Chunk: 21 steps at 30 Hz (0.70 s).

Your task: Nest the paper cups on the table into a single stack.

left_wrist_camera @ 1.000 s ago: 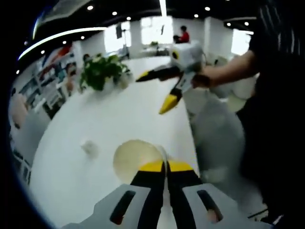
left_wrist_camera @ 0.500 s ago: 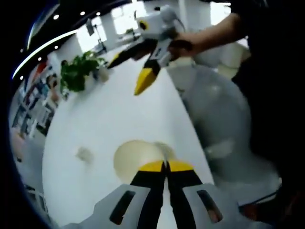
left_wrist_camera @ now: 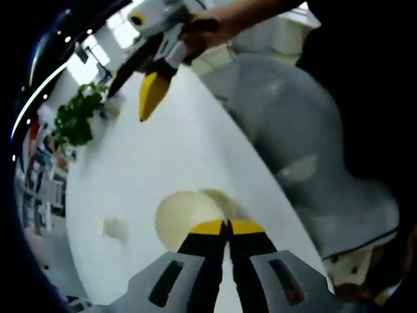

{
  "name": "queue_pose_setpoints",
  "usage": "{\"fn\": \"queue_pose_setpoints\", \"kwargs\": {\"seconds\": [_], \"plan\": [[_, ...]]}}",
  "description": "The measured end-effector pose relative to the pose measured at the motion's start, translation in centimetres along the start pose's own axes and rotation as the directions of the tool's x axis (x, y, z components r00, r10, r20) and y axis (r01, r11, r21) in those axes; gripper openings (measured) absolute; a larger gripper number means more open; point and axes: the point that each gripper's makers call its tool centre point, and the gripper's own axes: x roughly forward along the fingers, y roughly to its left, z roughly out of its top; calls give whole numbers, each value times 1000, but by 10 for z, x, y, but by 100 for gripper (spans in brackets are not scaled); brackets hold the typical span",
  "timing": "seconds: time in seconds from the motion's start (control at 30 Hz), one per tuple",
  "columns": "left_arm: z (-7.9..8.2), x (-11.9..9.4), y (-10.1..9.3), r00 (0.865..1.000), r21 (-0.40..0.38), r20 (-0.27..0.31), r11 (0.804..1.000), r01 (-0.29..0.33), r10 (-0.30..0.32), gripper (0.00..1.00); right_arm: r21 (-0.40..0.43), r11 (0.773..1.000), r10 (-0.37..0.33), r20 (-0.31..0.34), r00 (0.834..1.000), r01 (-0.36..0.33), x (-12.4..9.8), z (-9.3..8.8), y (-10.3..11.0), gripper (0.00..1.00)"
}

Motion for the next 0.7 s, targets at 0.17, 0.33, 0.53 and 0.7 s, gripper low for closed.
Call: {"fn": "queue_pose_setpoints", "kwargs": {"seconds": [0.17, 0.33, 0.53, 0.7], "plan": [[1, 5, 2, 1000, -13, -7, 1000, 18, -18, 0, 12, 1000, 0, 0, 1000, 0, -2, -2, 1, 96], [-2, 11, 0, 999, 8, -31, 999, 44, -44, 0, 17, 1000, -1, -6, 1000, 2, -3, -6, 0, 96], [-1, 15, 0, 997, 24, -47, 998, 56, -55, 0, 25, 1000, -7, -10, 1000, 7, -4, -8, -4, 96], [-6, 20, -3, 994, 64, -76, 994, 83, -78, 1, 32, 999, -8, -6, 1000, 8, -4, -8, -5, 96]]}}
